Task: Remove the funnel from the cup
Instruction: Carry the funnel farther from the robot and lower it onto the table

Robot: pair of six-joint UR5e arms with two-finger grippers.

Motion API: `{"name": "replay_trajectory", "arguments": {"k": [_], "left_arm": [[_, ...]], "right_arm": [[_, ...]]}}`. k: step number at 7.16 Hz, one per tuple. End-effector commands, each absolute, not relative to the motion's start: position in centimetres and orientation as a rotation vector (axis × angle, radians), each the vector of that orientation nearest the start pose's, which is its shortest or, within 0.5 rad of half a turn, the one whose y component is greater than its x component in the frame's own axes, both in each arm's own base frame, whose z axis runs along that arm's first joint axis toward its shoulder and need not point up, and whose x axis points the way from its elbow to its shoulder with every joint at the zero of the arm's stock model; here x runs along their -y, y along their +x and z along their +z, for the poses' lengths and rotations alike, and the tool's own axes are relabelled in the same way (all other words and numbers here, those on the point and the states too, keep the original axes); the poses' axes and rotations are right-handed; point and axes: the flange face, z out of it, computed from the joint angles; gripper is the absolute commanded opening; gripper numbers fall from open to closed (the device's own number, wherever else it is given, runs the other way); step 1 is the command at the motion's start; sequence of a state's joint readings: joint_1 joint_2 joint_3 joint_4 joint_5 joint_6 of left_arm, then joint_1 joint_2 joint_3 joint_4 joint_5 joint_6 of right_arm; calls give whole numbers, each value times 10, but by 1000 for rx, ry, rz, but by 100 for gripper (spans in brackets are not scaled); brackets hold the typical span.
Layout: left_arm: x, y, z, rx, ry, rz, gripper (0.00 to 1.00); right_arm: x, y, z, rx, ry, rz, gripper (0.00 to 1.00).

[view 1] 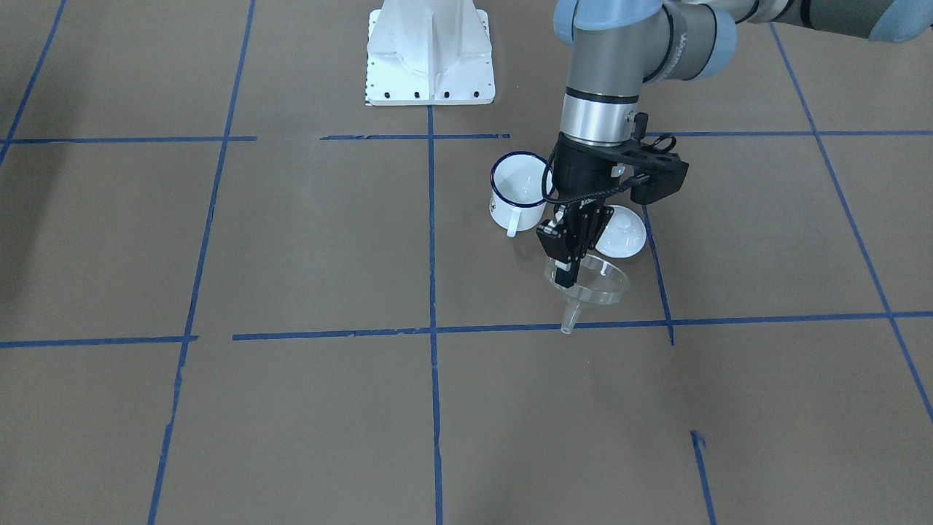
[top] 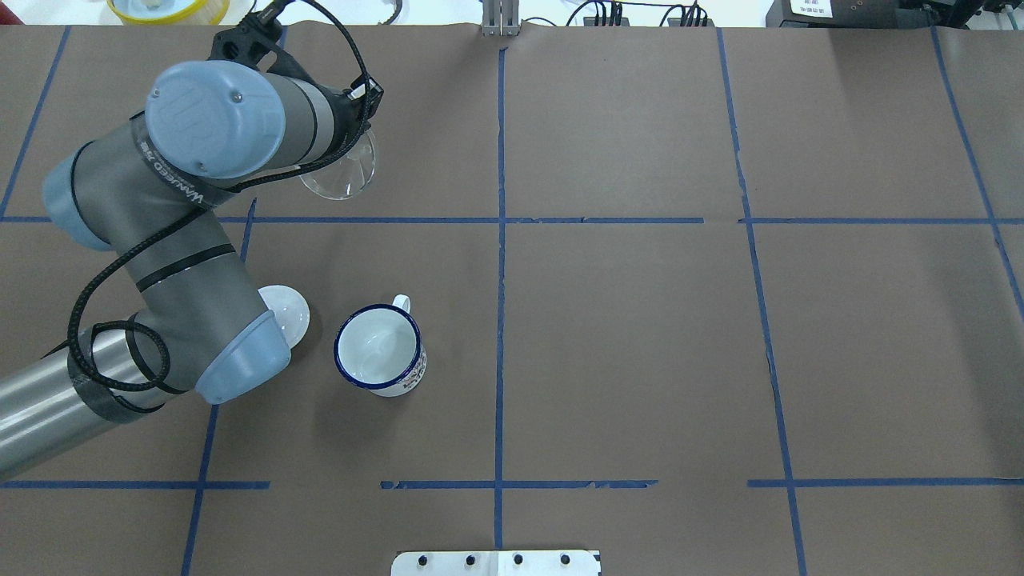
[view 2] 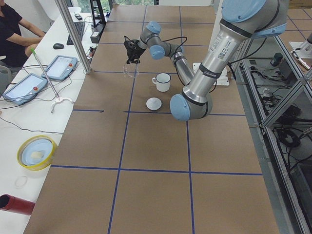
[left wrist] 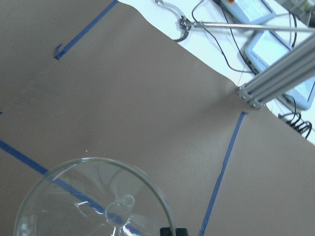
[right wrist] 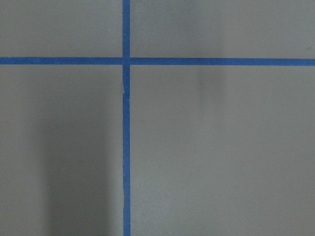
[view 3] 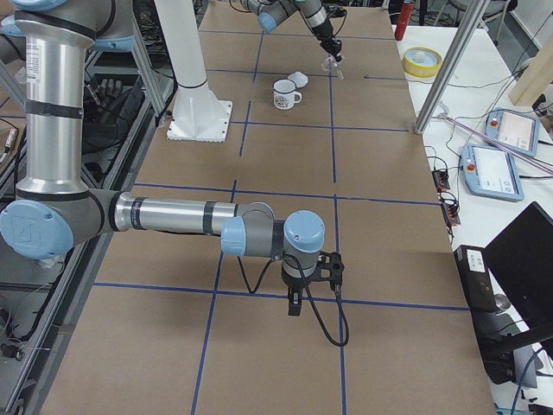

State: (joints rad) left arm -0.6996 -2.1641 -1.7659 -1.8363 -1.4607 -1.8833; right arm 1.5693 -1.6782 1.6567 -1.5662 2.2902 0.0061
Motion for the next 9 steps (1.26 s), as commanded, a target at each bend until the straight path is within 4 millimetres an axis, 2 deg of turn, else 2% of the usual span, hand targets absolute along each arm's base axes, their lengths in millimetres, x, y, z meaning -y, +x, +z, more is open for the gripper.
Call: {"name": "replay_trajectory", "arguments": {"k": [1, 2, 4, 5, 7, 9], "left_arm": [[558, 421, 256, -1108, 359, -1159, 0], [570, 437, 287, -1144, 357, -1242, 0], [575, 448, 308, -1199, 345, -1305, 0], [569, 462, 313, -1195, 344, -1322, 0], [568, 473, 320, -1186, 360, -1360, 0], [569, 474, 322, -1186, 358, -1364, 0]], "right_arm": [[445, 67, 670, 719, -19, 10, 100], [445, 67, 670, 719, -19, 10, 100], [445, 67, 670, 719, -19, 10, 100], [445, 67, 670, 719, -19, 10, 100], [445, 67, 670, 719, -19, 10, 100], [445, 67, 670, 719, -19, 10, 100]]}}
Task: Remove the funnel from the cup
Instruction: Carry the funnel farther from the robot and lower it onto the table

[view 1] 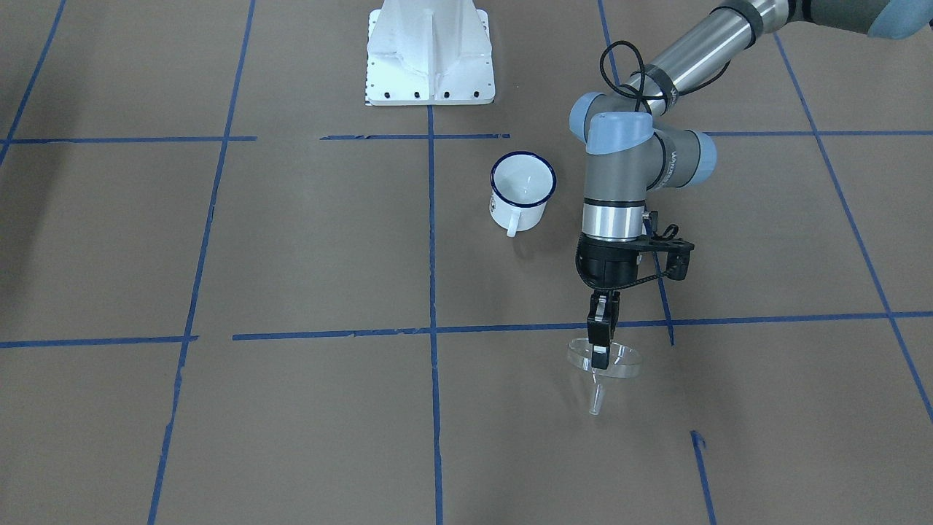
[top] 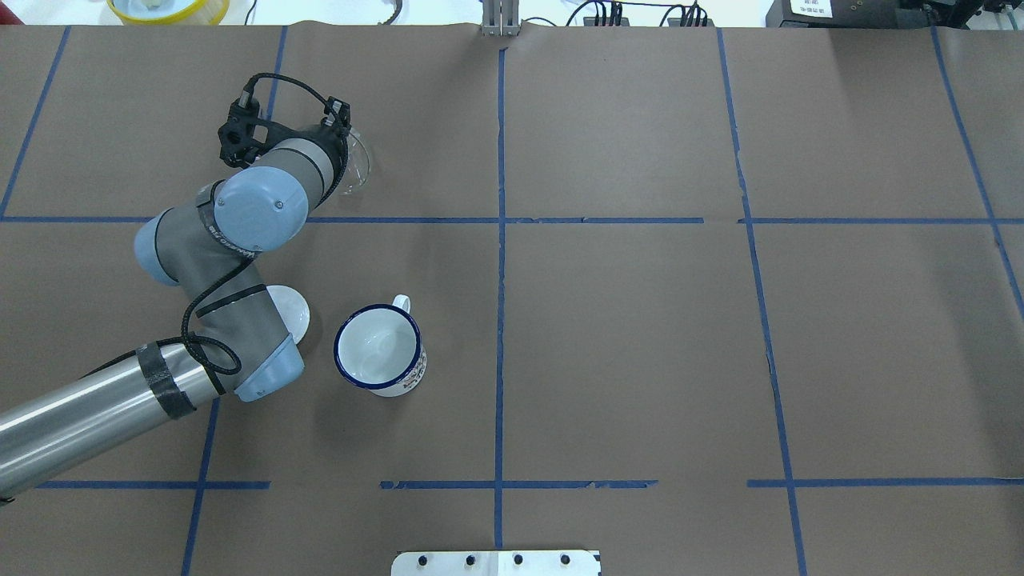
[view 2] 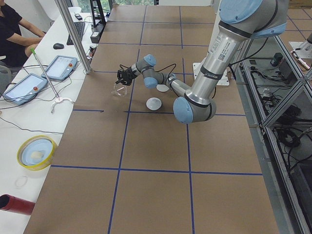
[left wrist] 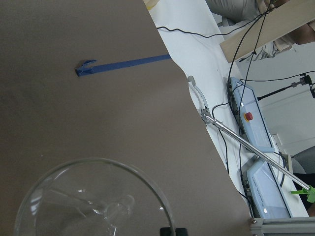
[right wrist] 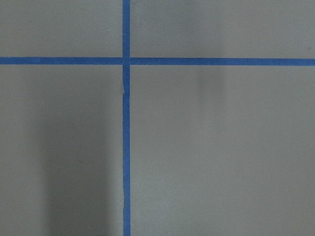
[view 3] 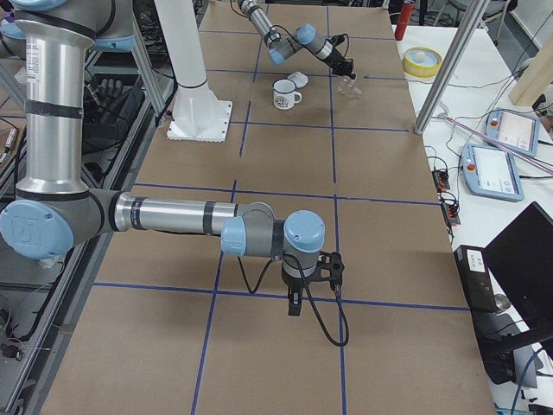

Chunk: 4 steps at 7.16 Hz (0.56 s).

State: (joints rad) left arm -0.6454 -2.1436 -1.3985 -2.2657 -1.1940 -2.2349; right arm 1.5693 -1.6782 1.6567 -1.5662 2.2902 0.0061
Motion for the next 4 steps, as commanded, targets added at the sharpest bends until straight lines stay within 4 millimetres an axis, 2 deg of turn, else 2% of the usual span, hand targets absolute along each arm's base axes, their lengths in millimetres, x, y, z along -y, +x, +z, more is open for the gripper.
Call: {"name": "replay_trajectory", "arguments": {"k": [1, 2, 3, 4], "left_arm": [[569, 474, 324, -1202, 357, -1362, 4], [569, 473, 326, -1201, 366, -1346, 76], [569, 474, 330, -1188, 378, -1327, 100], [568, 475, 330, -1185, 379, -1323, 100]], "right_arm": [[445, 67, 670, 719, -19, 10, 100], [445, 67, 670, 719, -19, 10, 100], [445, 67, 670, 719, -19, 10, 100], [445, 67, 670, 719, -19, 10, 100]]}}
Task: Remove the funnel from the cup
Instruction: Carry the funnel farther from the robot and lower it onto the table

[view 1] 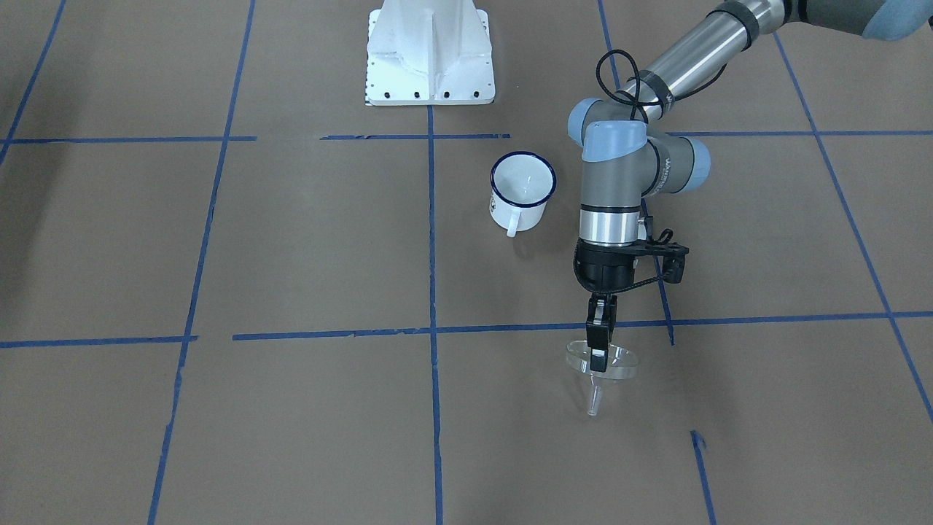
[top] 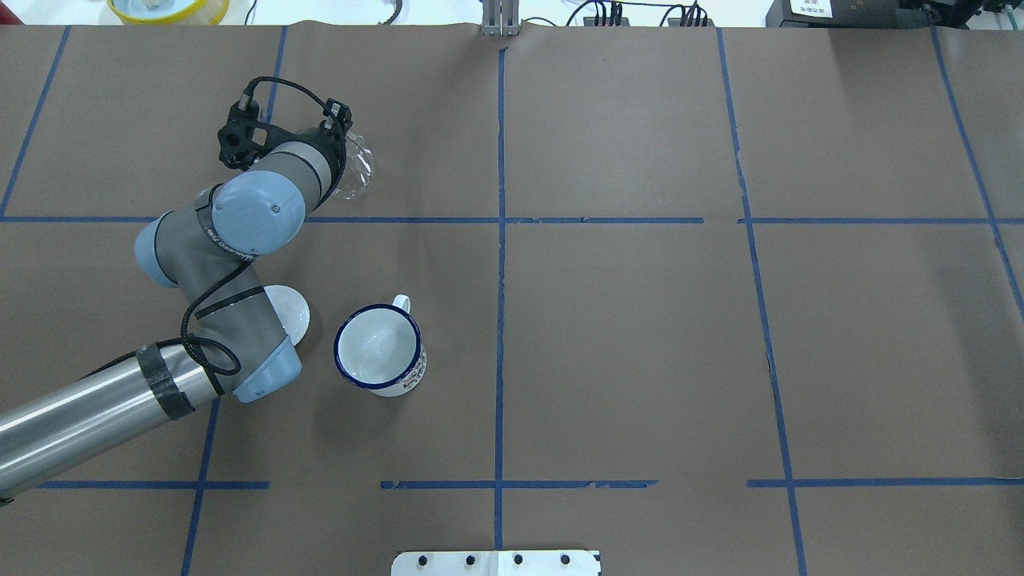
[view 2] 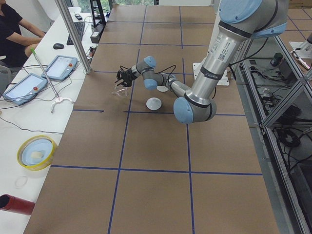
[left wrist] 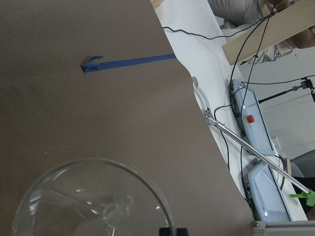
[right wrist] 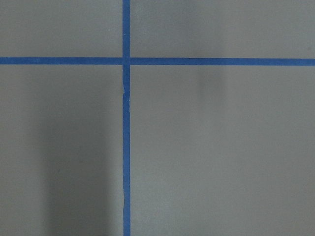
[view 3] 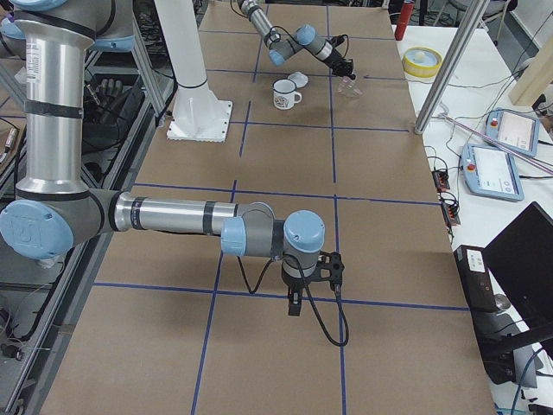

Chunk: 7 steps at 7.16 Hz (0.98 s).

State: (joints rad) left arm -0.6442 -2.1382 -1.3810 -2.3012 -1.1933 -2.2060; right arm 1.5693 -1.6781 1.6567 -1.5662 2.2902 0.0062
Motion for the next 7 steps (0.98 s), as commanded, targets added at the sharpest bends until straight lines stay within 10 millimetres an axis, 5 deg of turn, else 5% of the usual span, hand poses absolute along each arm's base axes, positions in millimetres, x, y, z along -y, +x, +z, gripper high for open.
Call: {"name": "replay_trajectory", "arguments": {"k": [1, 4, 5, 7], "left_arm": [[567, 475, 331, -1183, 379, -1319, 100], [552, 450, 305, -1187, 449, -1141, 100], [520, 423, 311, -1175, 392, -1015, 100], [478, 388, 291, -1073, 357, -774, 100]], "right_arm": [[445, 67, 670, 719, -19, 10, 100], [445, 67, 670, 719, -19, 10, 100], [445, 67, 670, 719, -19, 10, 100], [445, 67, 670, 719, -19, 10, 100]]}}
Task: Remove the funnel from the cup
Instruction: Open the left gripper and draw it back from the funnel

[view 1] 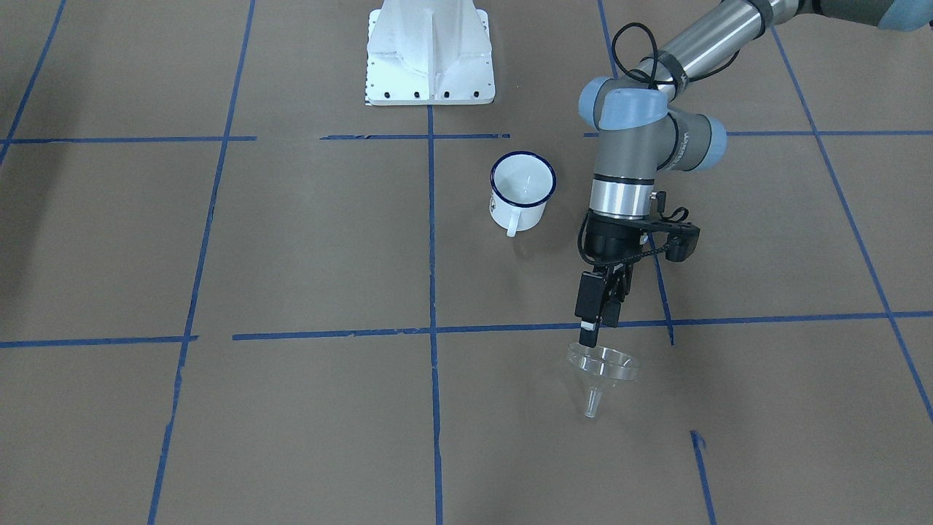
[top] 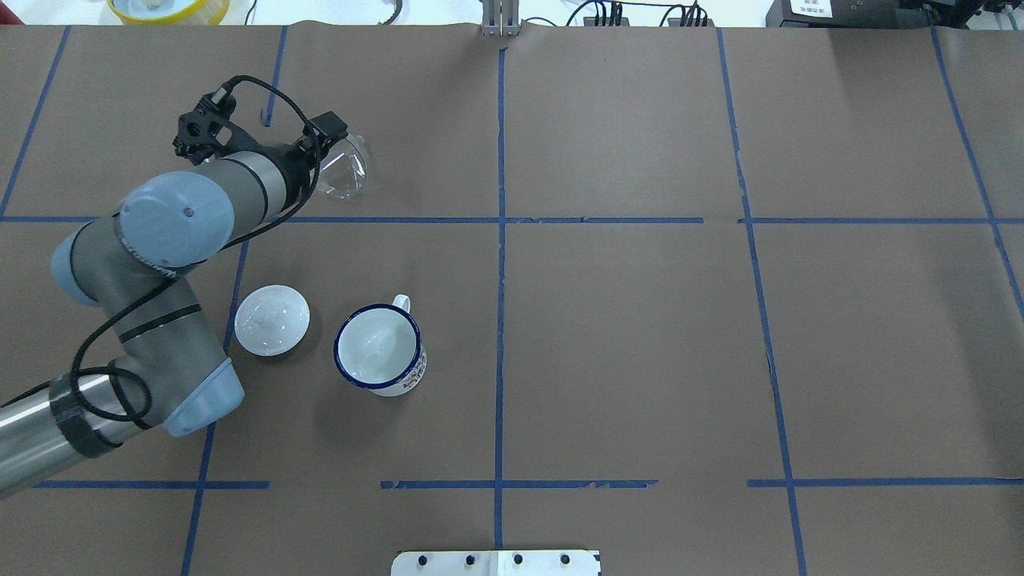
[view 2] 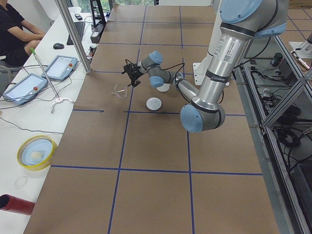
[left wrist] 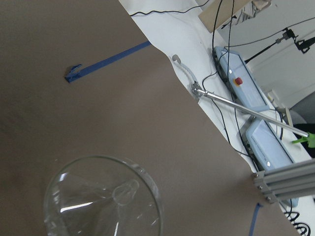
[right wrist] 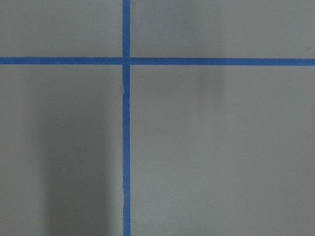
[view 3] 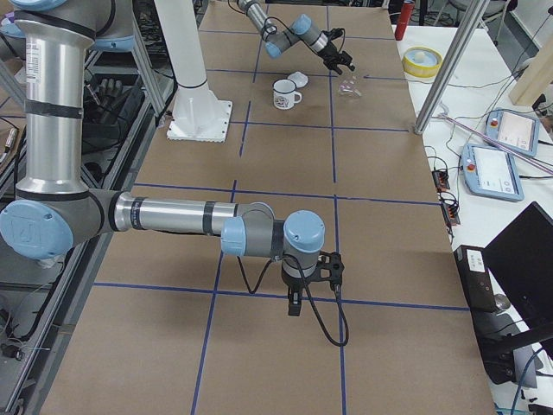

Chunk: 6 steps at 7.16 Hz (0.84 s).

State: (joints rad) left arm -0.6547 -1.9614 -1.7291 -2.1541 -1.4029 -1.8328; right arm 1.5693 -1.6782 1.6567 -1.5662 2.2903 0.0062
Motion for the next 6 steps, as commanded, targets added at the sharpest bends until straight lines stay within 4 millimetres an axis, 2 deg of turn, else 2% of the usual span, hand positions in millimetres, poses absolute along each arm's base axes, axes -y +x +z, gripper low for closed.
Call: {"name": "replay_trajectory", "arguments": {"k": [1, 2, 4, 5, 6], "left_arm": [[462, 390, 288, -1011, 248, -576, 100], [455, 396, 294, -975, 204, -426, 100], [448, 397, 307, -888, 161, -240, 100], [450, 387, 315, -859, 163, -175, 100], [447, 383, 334, -830, 166, -133, 100]], "right_arm": [[445, 67, 670, 719, -19, 10, 100], [445, 67, 670, 719, -19, 10, 100], [445, 67, 670, 719, -19, 10, 100], [445, 67, 670, 719, -19, 10, 100], [445, 67, 670, 719, -19, 10, 100]]}}
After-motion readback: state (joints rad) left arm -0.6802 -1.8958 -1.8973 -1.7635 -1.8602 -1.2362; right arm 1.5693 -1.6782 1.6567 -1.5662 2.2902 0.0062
